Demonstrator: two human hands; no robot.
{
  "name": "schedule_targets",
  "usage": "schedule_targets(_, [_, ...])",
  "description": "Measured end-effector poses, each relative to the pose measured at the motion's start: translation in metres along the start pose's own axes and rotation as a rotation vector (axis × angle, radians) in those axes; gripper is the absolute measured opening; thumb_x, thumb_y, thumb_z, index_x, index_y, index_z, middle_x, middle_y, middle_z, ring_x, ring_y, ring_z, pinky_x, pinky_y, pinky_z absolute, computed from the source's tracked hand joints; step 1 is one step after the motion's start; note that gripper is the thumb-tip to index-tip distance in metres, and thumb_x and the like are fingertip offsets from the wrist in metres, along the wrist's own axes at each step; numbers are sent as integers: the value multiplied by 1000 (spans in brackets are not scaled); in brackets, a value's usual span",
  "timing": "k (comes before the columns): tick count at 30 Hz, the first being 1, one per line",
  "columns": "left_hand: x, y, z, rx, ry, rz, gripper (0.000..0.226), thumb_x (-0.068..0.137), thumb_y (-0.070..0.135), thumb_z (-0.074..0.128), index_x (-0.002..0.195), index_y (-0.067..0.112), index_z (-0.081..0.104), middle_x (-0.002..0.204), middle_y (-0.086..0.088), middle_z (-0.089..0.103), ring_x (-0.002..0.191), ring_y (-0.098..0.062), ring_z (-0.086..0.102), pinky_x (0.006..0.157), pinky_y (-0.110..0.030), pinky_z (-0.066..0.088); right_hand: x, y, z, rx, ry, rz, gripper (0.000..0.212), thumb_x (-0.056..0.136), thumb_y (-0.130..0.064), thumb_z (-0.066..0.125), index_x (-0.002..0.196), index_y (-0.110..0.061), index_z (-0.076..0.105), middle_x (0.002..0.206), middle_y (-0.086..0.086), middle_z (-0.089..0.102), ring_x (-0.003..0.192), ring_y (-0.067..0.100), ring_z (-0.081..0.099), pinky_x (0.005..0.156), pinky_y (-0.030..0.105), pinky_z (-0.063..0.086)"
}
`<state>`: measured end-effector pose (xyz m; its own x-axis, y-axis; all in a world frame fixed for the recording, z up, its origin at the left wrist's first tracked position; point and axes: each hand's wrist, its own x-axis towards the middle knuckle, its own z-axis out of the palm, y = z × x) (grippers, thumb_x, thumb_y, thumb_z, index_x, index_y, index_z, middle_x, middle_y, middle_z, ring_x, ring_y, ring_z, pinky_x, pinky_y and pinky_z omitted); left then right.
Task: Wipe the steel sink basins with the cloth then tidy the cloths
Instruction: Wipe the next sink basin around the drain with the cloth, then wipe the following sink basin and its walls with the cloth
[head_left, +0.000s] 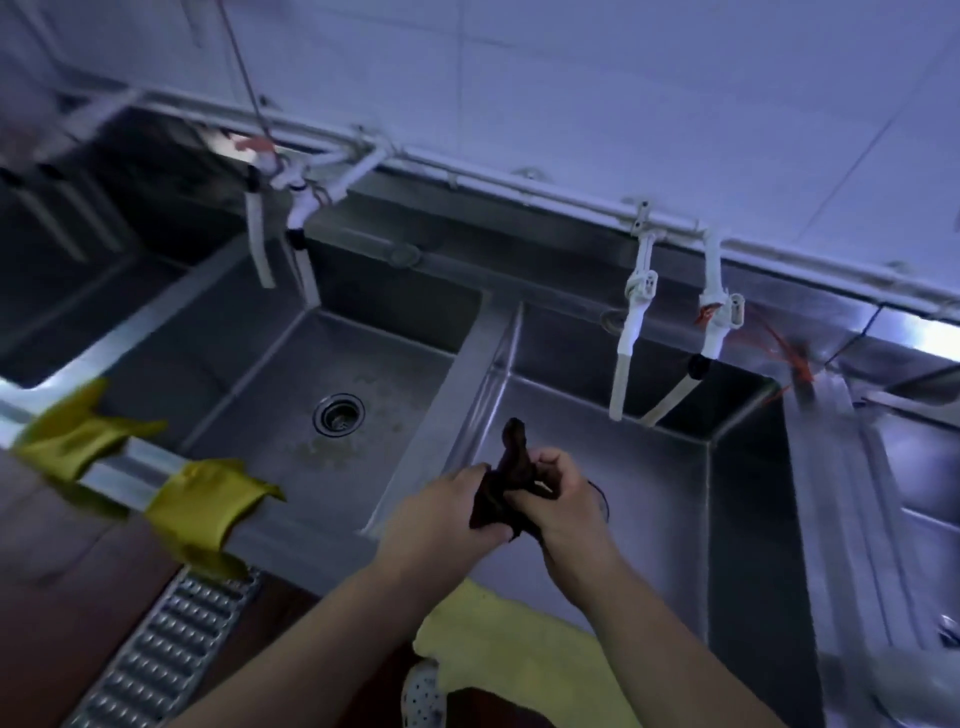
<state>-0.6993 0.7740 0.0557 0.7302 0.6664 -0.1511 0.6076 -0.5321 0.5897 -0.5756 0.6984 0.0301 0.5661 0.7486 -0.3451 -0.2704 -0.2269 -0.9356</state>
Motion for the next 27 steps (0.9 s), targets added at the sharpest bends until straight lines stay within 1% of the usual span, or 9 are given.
schedule_targets(3, [-27, -5, -26, -95, 153, -59, 22, 82, 38, 62, 102, 29, 59, 86, 12, 56, 76, -10, 54, 55, -19, 36, -18, -16, 27, 38, -89, -44, 27, 78, 10, 65, 93, -10, 56, 94, 9, 66, 86, 30, 66, 74, 44, 57])
schedule_targets(6, [-50, -13, -54, -137, 264, -117, 11, 85, 35, 61, 95, 29, 62, 81, 10, 62, 76, -10, 59, 60, -25, 43, -34, -29, 56, 24, -153, -70, 28, 78, 10, 65, 99, -5, 54, 102, 14, 65, 94, 34, 64, 82, 50, 55])
schedule_targets(8, [-62, -20, -71, -123, 323, -146, 6, 85, 31, 61, 91, 30, 60, 79, 11, 60, 76, -11, 58, 62, -27, 43, -42, -38, 77, -1, -181, -86, 31, 78, 10, 64, 103, -4, 53, 106, 14, 63, 94, 31, 64, 80, 44, 57])
schedule_targets(11, [-74, -33, -96, -173, 383, -183, 6, 81, 20, 61, 80, 24, 56, 74, 4, 62, 72, -15, 59, 63, -37, 48, -52, -49, 108, -23, -216, -107, 34, 79, 8, 64, 107, -5, 50, 107, 10, 63, 89, 19, 65, 66, 24, 55])
schedule_targets(15, [-80, -62, -135, -346, 454, -220, 12, 77, 8, 60, 73, 18, 56, 69, 0, 60, 69, -16, 56, 62, -34, 44, -50, -55, 146, -52, -291, -129, 50, 80, 8, 64, 114, -24, 46, 114, 4, 61, 100, 17, 62, 77, 29, 55])
schedule_targets(18, [-81, -94, -165, -435, 460, -184, 22, 77, 1, 56, 69, 21, 52, 68, 1, 56, 68, -16, 53, 59, -28, 39, -39, -58, 181, -136, -346, -118, 77, 80, 5, 67, 131, -40, 31, 112, 4, 61, 104, 13, 59, 74, 23, 51])
schedule_targets(19, [-81, -106, -176, -448, 449, -164, 24, 77, 0, 55, 69, 23, 52, 69, 2, 57, 69, -15, 54, 59, -28, 40, -35, -59, 194, -158, -363, -104, 78, 81, 3, 68, 133, -40, 29, 112, 6, 61, 104, 13, 60, 73, 22, 51])
schedule_targets(24, [-77, -174, -237, -484, 398, -92, 28, 78, -1, 52, 75, 25, 61, 76, 5, 64, 78, -12, 60, 70, -32, 48, -9, -65, 275, -190, -474, -18, 58, 73, -9, 74, 126, -19, 52, 116, 9, 63, 105, 19, 63, 80, 25, 52])
schedule_targets(27, [-70, -216, -273, -480, 379, -47, 30, 78, -3, 52, 76, 25, 63, 75, 8, 64, 76, -7, 58, 70, -28, 47, 8, -68, 327, -208, -488, -38, 56, 63, -17, 74, 115, -12, 57, 116, 13, 62, 108, 25, 61, 87, 33, 50])
